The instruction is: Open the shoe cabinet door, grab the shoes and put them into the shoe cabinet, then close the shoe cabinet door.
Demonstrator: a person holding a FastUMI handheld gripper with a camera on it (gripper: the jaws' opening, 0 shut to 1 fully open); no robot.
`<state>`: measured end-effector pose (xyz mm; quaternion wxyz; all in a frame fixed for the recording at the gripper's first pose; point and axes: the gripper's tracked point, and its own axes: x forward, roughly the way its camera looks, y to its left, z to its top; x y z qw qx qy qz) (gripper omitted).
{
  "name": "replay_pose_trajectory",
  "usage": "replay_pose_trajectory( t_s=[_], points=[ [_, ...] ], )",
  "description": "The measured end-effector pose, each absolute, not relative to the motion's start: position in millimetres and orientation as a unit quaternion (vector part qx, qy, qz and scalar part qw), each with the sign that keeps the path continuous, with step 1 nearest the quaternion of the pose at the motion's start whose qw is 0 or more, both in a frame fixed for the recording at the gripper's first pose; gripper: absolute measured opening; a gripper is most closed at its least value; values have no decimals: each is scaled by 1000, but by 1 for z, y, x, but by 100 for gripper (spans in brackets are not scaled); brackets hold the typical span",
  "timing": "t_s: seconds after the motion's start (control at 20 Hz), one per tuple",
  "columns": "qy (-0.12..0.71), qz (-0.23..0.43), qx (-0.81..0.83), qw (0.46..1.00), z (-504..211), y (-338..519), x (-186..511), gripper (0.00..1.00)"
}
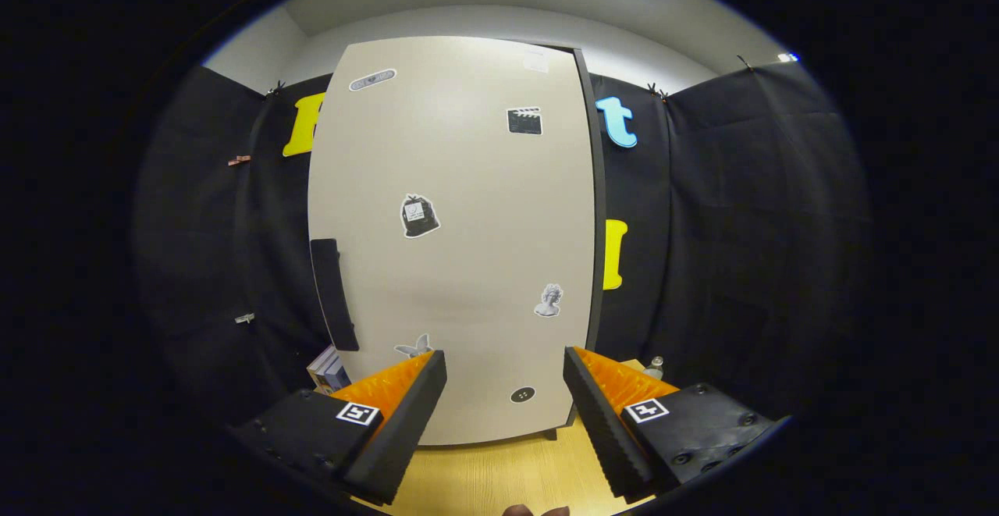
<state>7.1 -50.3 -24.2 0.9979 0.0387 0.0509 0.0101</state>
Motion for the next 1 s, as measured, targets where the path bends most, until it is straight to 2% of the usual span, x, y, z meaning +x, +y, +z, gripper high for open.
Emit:
replay_pose_trajectory(
  t_s=[1.0],
  points=[
    [47, 12, 35, 998, -25, -49, 6, 98]
  ],
)
